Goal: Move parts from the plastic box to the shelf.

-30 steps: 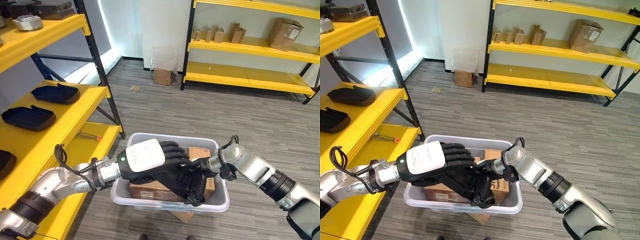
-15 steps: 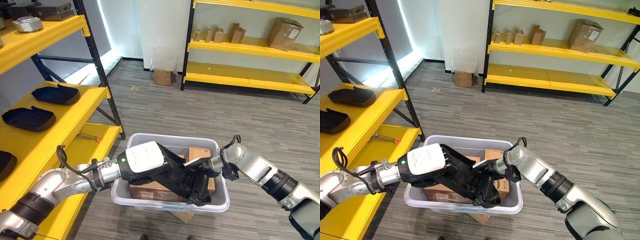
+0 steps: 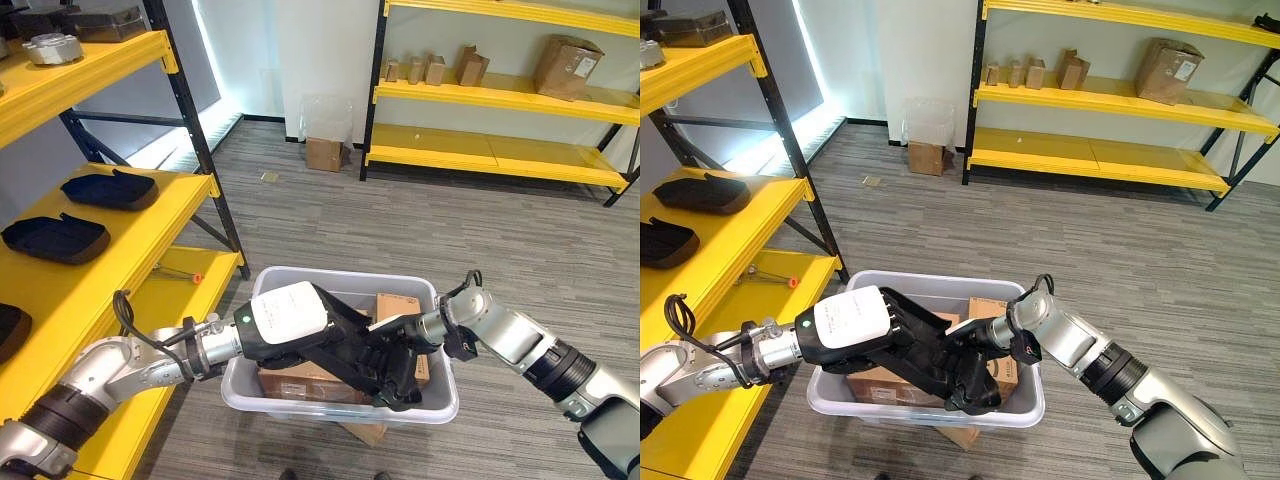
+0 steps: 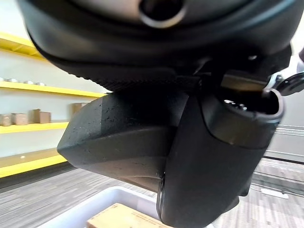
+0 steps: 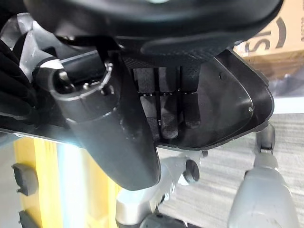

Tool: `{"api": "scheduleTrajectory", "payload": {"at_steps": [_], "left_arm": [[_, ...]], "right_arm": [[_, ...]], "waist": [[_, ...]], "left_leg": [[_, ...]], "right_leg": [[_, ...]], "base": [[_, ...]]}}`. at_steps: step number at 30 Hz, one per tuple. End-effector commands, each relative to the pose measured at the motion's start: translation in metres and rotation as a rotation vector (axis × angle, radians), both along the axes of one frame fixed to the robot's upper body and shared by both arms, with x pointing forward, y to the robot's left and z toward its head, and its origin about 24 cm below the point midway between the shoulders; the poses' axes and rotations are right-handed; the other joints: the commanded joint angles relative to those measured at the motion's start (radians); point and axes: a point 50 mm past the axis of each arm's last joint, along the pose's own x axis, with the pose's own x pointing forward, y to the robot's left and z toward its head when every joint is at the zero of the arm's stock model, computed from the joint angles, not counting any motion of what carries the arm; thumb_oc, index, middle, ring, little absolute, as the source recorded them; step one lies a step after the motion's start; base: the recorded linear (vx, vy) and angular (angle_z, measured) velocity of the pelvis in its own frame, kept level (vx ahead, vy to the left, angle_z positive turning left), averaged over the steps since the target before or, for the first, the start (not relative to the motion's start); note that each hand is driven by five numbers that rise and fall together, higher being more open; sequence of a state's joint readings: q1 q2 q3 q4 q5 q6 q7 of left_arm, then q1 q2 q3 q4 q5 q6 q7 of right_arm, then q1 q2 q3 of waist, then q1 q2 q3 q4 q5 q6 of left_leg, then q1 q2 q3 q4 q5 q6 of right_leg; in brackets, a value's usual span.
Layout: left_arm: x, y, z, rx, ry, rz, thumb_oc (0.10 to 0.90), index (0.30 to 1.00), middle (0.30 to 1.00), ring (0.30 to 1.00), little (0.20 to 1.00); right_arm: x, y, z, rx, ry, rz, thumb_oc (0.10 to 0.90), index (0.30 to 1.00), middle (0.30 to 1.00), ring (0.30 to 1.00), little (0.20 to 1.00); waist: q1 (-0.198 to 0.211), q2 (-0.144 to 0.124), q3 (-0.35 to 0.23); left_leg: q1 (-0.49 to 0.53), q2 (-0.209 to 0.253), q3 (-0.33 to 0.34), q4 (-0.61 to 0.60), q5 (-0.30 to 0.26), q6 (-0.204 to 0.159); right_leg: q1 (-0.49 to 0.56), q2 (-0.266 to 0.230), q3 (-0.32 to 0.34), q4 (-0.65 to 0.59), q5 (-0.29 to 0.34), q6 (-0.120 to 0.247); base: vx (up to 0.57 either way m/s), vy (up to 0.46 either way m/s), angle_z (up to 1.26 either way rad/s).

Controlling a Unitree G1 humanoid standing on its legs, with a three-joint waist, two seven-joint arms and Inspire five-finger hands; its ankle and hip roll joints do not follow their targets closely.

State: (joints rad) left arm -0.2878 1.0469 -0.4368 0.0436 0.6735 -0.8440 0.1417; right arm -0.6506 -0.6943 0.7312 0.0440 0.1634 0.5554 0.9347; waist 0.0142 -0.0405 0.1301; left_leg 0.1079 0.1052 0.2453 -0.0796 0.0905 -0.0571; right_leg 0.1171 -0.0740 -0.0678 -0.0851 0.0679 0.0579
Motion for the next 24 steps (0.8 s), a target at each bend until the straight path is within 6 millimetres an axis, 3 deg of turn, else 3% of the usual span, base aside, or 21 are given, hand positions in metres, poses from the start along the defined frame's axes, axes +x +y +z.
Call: {"api": "scheduleTrajectory", "payload": {"at_steps": [1, 7, 11, 16, 22, 24], "left_arm": [[0.013, -0.002, 0.025, -0.232, -0.064, 0.032, 0.400, 0.300, 0.300, 0.300, 0.300], [0.012, -0.002, 0.024, -0.255, -0.052, 0.044, 0.400, 0.300, 0.300, 0.300, 0.300], [0.010, 0.000, 0.020, -0.277, -0.038, 0.061, 0.400, 0.300, 0.300, 0.300, 0.300], [0.003, 0.003, 0.013, -0.288, -0.031, 0.074, 0.400, 0.300, 0.300, 0.300, 0.300], [-0.001, 0.011, 0.009, -0.301, -0.031, 0.106, 0.400, 0.300, 0.300, 0.300, 0.300], [-0.002, 0.015, 0.003, -0.316, -0.029, 0.138, 0.400, 0.300, 0.300, 0.300, 0.300]], "right_arm": [[0.015, 0.036, 0.066, 0.293, -0.194, 0.069, 0.900, 1.000, 1.000, 1.000, 1.000], [0.025, 0.038, 0.076, 0.427, -0.229, -0.037, 0.900, 1.000, 1.000, 1.000, 1.000], [0.034, 0.034, 0.098, 0.593, -0.304, -0.164, 0.900, 1.000, 1.000, 1.000, 1.000], [0.027, 0.032, 0.115, 0.700, -0.319, -0.208, 0.900, 1.000, 1.000, 1.000, 1.000], [0.020, 0.021, 0.119, 0.809, -0.298, -0.233, 0.900, 1.000, 1.000, 1.000, 1.000], [0.015, 0.013, 0.132, 0.998, -0.340, -0.331, 0.900, 1.000, 1.000, 1.000, 1.000]], "waist": [[0.010, -0.001, -0.057], [0.016, 0.000, -0.058], [0.017, 0.004, -0.061], [0.012, 0.010, -0.058], [0.004, 0.014, -0.057], [-0.009, 0.021, -0.059]], "left_leg": [[0.005, 0.014, -0.073, -0.008, -0.054, 0.015], [0.007, 0.012, -0.083, -0.007, -0.056, 0.015], [0.008, 0.013, -0.090, -0.005, -0.057, 0.015], [0.009, 0.014, -0.090, -0.005, -0.059, 0.016], [0.010, 0.015, -0.089, -0.005, -0.059, 0.015], [0.012, 0.019, -0.083, -0.006, -0.058, 0.013]], "right_leg": [[-0.006, -0.059, -0.100, 0.090, -0.040, 0.059], [-0.002, -0.058, -0.102, 0.093, -0.044, 0.059], [-0.001, -0.057, -0.101, 0.099, -0.050, 0.057], [-0.003, -0.057, -0.098, 0.105, -0.055, 0.054], [-0.003, -0.058, -0.097, 0.108, -0.057, 0.053], [-0.006, -0.059, -0.092, 0.108, -0.054, 0.056]], "base": [[0.00, 0.000, 0.00], [0.01, 0.001, 0.00], [0.02, 0.003, 0.01], [0.00, 0.000, 0.00], [0.00, 0.000, 0.00], [0.00, 0.000, 0.00]]}}
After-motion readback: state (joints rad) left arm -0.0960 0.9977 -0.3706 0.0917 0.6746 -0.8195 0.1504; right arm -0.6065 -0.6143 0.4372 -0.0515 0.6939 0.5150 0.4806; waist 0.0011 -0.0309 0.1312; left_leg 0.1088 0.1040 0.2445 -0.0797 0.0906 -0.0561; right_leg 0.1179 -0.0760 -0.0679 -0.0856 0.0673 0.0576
